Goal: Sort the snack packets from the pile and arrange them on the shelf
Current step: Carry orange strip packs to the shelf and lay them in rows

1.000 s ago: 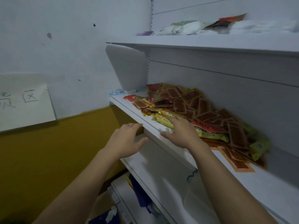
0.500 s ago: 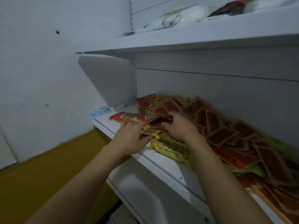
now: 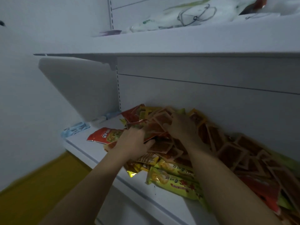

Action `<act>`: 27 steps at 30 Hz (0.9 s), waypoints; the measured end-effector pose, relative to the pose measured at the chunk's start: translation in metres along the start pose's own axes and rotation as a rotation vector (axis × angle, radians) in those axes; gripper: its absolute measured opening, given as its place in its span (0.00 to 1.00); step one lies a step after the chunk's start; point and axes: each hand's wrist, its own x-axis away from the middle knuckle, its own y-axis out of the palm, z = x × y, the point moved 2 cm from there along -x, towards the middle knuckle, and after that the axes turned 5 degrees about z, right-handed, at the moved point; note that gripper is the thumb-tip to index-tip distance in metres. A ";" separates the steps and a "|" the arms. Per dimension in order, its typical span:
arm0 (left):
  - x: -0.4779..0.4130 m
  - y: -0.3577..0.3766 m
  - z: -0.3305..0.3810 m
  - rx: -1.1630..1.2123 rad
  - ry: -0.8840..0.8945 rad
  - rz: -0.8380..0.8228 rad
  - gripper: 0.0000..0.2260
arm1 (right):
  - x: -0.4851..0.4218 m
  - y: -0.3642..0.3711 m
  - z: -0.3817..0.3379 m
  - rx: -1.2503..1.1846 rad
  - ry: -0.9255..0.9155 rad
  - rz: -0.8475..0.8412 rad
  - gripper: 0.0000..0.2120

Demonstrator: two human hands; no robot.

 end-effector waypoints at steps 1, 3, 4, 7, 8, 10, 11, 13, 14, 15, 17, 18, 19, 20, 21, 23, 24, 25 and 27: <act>-0.007 0.002 -0.006 0.023 0.032 0.021 0.28 | -0.005 0.005 -0.001 0.042 0.006 -0.005 0.28; -0.017 0.007 -0.017 0.065 0.099 0.054 0.29 | -0.014 0.015 -0.003 0.109 0.038 -0.026 0.31; -0.022 0.009 -0.021 0.077 0.133 0.077 0.28 | -0.019 0.019 -0.003 0.127 0.060 -0.030 0.32; -0.036 0.016 -0.032 0.128 0.167 0.102 0.27 | -0.027 0.029 -0.002 0.156 0.086 -0.047 0.37; -0.042 0.014 -0.033 0.136 0.173 0.091 0.27 | -0.030 0.031 0.000 0.162 0.096 -0.046 0.37; -0.057 0.012 -0.034 0.090 0.164 0.023 0.24 | -0.035 0.030 0.003 0.145 0.115 -0.009 0.33; -0.065 0.012 -0.034 0.061 0.165 -0.010 0.24 | -0.036 0.028 0.005 0.133 0.132 0.020 0.32; -0.078 0.013 -0.032 0.064 0.183 -0.037 0.24 | -0.035 0.025 0.014 0.105 0.182 0.076 0.33; -0.083 0.014 -0.030 0.077 0.197 -0.031 0.24 | -0.034 0.021 0.019 0.096 0.212 0.100 0.32; -0.089 0.017 -0.029 0.082 0.213 -0.022 0.26 | -0.032 0.017 0.023 0.081 0.251 0.117 0.28; -0.099 0.021 -0.025 0.063 0.254 -0.015 0.29 | -0.025 0.007 0.031 0.027 0.315 0.154 0.16; -0.103 0.023 -0.023 0.053 0.267 -0.021 0.30 | -0.022 0.003 0.035 0.017 0.342 0.166 0.12; -0.107 0.026 -0.021 0.061 0.279 -0.036 0.30 | -0.020 -0.002 0.039 0.019 0.371 0.171 0.10; -0.111 0.028 -0.018 0.084 0.295 -0.046 0.31 | -0.017 -0.004 0.043 0.014 0.400 0.173 0.12; -0.114 0.031 -0.015 0.113 0.311 -0.049 0.31 | -0.014 -0.008 0.045 0.002 0.426 0.180 0.14; -0.120 0.035 -0.009 0.127 0.336 -0.070 0.31 | -0.010 -0.012 0.050 -0.033 0.469 0.201 0.19; -0.122 0.036 -0.006 0.109 0.368 -0.085 0.32 | -0.007 -0.014 0.050 -0.029 0.484 0.214 0.20; -0.124 0.037 -0.003 0.077 0.405 -0.102 0.32 | -0.004 -0.016 0.051 -0.012 0.489 0.231 0.21; -0.123 0.036 0.001 0.015 0.456 -0.144 0.32 | 0.002 -0.018 0.053 0.017 0.484 0.275 0.20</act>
